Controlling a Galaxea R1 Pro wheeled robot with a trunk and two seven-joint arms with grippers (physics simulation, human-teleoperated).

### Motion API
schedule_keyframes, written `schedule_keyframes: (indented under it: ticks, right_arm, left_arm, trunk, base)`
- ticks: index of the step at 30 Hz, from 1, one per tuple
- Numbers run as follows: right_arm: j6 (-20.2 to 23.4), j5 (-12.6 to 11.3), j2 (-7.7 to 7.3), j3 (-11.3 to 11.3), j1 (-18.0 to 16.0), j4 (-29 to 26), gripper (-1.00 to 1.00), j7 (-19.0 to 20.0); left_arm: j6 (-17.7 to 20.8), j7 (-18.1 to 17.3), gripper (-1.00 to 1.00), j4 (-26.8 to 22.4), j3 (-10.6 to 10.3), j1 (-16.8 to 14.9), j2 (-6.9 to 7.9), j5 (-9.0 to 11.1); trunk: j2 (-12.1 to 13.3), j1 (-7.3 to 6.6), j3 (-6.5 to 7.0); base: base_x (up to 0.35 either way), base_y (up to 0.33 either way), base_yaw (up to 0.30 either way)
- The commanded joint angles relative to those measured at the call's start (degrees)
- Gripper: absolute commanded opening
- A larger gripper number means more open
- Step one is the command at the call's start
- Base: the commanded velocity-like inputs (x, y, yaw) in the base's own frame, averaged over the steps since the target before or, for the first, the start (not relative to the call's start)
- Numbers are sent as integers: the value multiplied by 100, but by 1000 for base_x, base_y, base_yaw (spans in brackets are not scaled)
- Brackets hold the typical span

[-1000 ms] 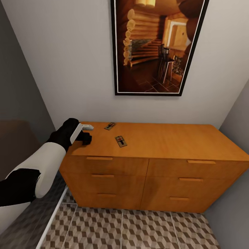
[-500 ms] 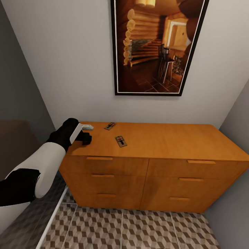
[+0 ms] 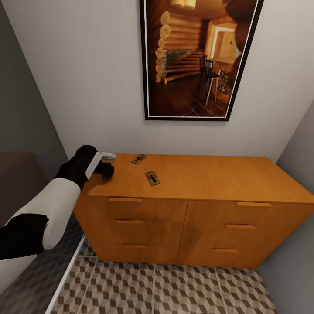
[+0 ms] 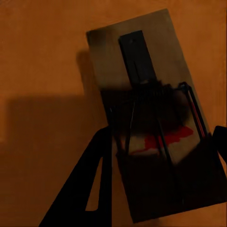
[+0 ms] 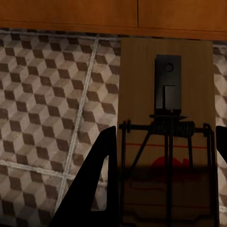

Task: Take the four mousetraps from the cabinet in the bathroom and place them on the bathroom floor. Make sure all four end up on the same floor surface, and ensure that at least two of them are either under or directly next to the same bathroom sink.

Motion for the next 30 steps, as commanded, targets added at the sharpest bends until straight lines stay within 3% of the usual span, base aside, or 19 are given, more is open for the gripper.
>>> schedule_keyframes:
  ticks: [1, 5, 9, 21, 30]
  right_arm:
    - [-16, 11, 0, 9, -4, 6, -100, 5]
    - [-17, 11, -5, 9, -4, 9, -100, 4]
    - [-17, 11, -6, 8, -4, 8, -100, 3]
    - [-14, 11, -6, 8, -4, 4, -100, 4]
    - [-14, 11, -7, 4, -4, 3, -100, 3]
  left_arm:
    - [24, 54, -100, -134, -43, -3, 9, 54]
    - [31, 54, -100, -718, -42, -3, 9, 62]
    - [44, 54, -100, -958, -36, -3, 12, 64]
    - [48, 54, -100, -1018, -39, -3, 20, 64]
    - [48, 54, -100, -976, -59, -3, 28, 64]
  trunk:
    - [-3, 0, -5]
    - [-3, 0, -5]
    - [-3, 0, -5]
    - [-3, 0, -5]
    - [-3, 0, -5]
  base:
    - [0, 0, 0]
    - [0, 0, 0]
    - [0, 0, 0]
    - [-14, 0, 0]
    - [-283, 0, 0]
